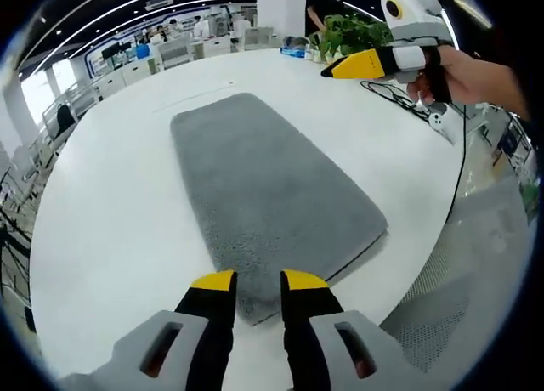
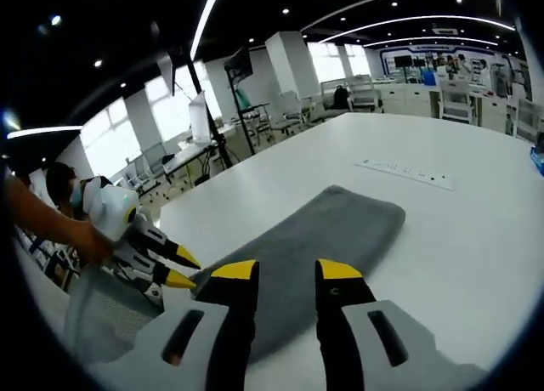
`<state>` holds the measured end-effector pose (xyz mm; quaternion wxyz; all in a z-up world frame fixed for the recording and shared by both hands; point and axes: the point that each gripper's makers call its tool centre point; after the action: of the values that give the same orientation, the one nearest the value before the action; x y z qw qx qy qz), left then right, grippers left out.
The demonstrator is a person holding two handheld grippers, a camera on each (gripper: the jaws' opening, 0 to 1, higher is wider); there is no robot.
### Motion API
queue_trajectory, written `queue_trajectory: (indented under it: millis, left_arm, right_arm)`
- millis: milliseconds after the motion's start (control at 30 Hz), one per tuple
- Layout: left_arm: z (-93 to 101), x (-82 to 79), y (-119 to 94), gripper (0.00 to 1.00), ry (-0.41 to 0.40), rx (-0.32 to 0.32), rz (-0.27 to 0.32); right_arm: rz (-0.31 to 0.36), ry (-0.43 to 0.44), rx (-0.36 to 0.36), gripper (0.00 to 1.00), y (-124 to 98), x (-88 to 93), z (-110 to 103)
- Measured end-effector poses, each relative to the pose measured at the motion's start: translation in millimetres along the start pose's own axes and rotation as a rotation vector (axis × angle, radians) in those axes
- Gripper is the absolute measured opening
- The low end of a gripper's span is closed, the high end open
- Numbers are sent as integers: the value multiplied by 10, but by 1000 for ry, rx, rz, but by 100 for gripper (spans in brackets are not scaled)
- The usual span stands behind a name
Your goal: Fold the towel on the table until its edges align and the towel forms a compact rectangular stack.
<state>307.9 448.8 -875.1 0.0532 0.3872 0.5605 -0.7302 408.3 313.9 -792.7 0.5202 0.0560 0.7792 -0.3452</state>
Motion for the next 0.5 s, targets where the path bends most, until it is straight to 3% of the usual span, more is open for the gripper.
queue_trajectory:
  millis: [267,500]
  left_arm:
    - [-15,-40,-90,24,38,45,40]
    - [43,12,-92,25,73,93,30]
  right_arm:
    - [-30,-63,-31,27,-44,169,-162]
    - [-64,-95,-45,28,-72,383,-261]
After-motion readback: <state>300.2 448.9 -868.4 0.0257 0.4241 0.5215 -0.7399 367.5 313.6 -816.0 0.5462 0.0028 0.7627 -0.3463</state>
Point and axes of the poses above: the point that each gripper's makers call its tool centre point, and the gripper's own axes: y roughly forward along the fingers, z roughly to its right, x roughly out of its underside, and after that the axes turned 6 degrees about x, right-handed
